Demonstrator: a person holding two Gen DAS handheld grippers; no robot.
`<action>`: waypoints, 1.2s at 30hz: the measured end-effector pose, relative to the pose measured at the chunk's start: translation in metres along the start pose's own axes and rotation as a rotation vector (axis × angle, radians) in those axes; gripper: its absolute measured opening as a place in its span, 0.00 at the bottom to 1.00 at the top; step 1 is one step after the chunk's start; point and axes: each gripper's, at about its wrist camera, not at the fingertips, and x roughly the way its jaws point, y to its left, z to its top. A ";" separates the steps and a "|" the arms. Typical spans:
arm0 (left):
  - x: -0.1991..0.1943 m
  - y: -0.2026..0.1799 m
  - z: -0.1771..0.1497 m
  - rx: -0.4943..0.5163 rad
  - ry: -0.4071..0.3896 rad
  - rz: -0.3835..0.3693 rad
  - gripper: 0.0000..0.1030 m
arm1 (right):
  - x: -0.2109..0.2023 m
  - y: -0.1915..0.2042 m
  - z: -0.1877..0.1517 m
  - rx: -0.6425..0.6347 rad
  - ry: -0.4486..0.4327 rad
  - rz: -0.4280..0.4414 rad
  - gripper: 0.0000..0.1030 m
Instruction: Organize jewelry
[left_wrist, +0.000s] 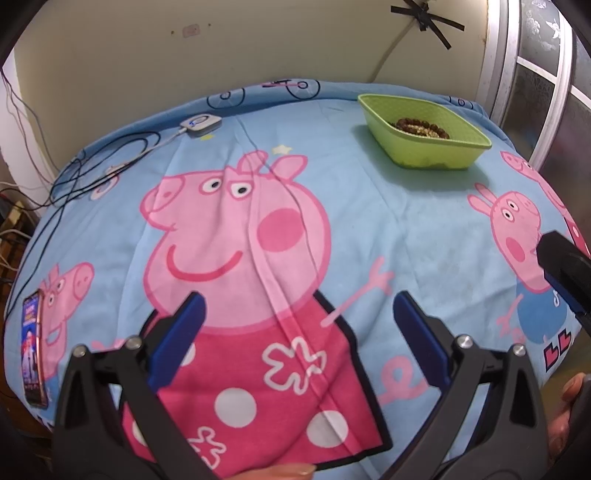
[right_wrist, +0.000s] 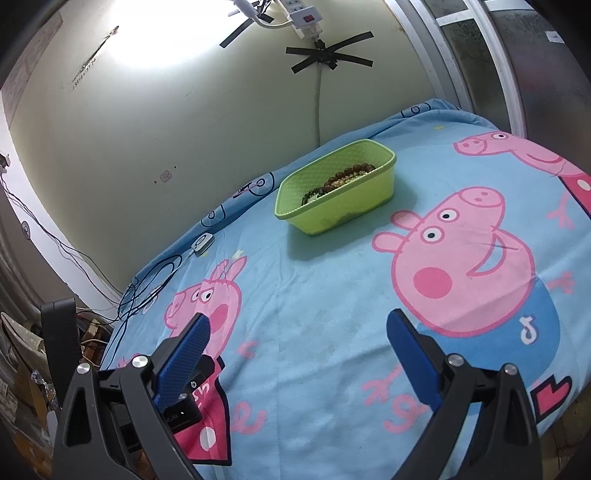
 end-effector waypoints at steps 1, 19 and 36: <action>0.000 0.000 0.000 -0.001 0.000 0.000 0.94 | 0.000 0.000 0.000 0.000 0.000 0.000 0.77; -0.001 -0.002 0.002 0.013 -0.012 0.017 0.94 | 0.000 -0.003 0.000 0.010 0.005 0.002 0.77; 0.000 -0.006 0.001 0.022 -0.009 0.014 0.94 | 0.002 -0.004 -0.001 0.013 0.007 0.001 0.77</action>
